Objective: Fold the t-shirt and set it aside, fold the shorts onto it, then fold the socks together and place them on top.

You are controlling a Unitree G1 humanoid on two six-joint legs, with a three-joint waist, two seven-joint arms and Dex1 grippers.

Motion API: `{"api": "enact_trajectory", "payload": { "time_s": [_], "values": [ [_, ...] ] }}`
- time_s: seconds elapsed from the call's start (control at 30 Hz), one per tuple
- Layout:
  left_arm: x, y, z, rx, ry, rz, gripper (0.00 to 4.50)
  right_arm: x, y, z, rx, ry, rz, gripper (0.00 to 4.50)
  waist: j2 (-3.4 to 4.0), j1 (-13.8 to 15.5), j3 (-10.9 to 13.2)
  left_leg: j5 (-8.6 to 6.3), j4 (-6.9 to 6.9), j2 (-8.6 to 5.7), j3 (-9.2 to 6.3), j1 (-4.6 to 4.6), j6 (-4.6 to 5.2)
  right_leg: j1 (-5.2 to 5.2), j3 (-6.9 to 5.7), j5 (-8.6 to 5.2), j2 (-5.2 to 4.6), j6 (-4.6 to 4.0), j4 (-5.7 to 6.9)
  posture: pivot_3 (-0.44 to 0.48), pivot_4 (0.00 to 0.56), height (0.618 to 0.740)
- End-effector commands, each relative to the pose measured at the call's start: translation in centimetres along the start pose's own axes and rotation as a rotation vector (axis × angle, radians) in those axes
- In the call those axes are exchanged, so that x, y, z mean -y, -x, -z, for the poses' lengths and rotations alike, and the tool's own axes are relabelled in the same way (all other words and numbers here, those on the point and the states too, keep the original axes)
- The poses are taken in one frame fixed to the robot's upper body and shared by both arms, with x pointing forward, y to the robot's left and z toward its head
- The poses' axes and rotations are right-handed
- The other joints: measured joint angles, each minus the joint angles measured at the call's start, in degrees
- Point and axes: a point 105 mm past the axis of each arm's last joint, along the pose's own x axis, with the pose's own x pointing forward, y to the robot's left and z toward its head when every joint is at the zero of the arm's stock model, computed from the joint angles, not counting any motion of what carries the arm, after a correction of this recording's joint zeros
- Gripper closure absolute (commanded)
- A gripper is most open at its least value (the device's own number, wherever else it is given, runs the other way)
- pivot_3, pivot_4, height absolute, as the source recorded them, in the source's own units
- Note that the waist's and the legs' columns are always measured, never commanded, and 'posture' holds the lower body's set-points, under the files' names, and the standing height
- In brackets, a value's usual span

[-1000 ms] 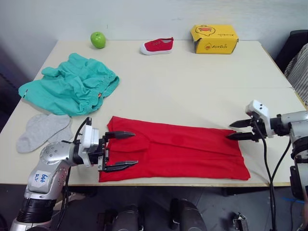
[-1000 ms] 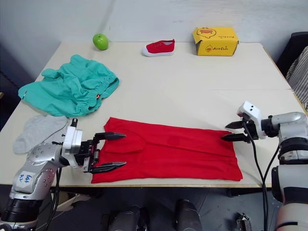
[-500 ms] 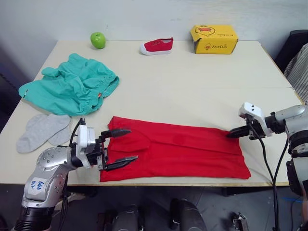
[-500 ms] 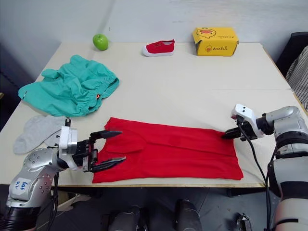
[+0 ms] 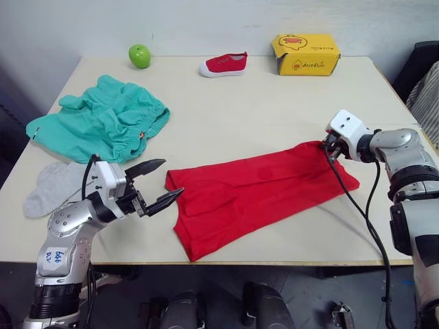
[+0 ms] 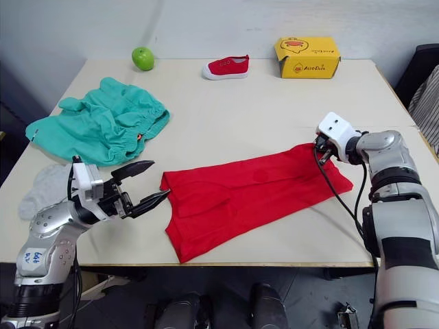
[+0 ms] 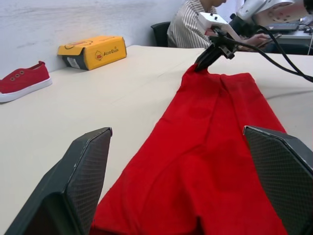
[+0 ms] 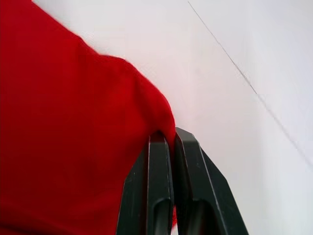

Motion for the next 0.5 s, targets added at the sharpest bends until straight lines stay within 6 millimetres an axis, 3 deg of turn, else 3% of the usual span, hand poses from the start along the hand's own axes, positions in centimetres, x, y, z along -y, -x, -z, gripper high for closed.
{"api": "enact_trajectory", "payload": {
  "time_s": [0.03,0.2,0.33,0.5],
  "values": [
    [-1.5,0.0,-0.6,-0.013,0.010,-0.009,0.00,2.1,2.2,-1.6,0.111,-0.075,0.056,3.08,0.02,-0.1,0.0,0.01,0.00,0.00,0.01,-0.01,0.02,0.00,-0.02,0.00,0.01,0.01,-0.02,0.000,0.150,0.740],
    [-3.7,-0.4,0.2,-0.119,-0.011,0.090,0.00,2.6,6.0,-0.9,0.125,-0.431,-0.072,1.31,0.13,0.0,0.1,0.02,-0.01,-0.02,-0.01,-0.03,0.04,0.00,-0.07,0.00,0.01,0.01,0.02,0.000,0.150,0.740],
    [-6.4,-1.4,1.5,-0.202,-0.027,0.111,0.00,0.1,8.8,0.6,0.089,-0.624,-0.206,0.02,0.13,0.2,0.1,0.02,-0.03,0.02,0.03,-0.02,0.04,-0.03,-0.18,0.01,0.09,0.02,-0.04,0.000,0.150,0.740],
    [-6.8,-4.2,3.1,-0.267,-0.015,0.200,0.00,-5.3,11.3,2.9,0.006,-0.840,-0.235,0.02,0.10,0.4,0.1,-0.03,-0.03,-0.05,-0.01,-0.09,0.05,-0.08,-0.30,0.03,0.06,0.05,-0.03,0.000,0.150,0.740]
  ]
}}
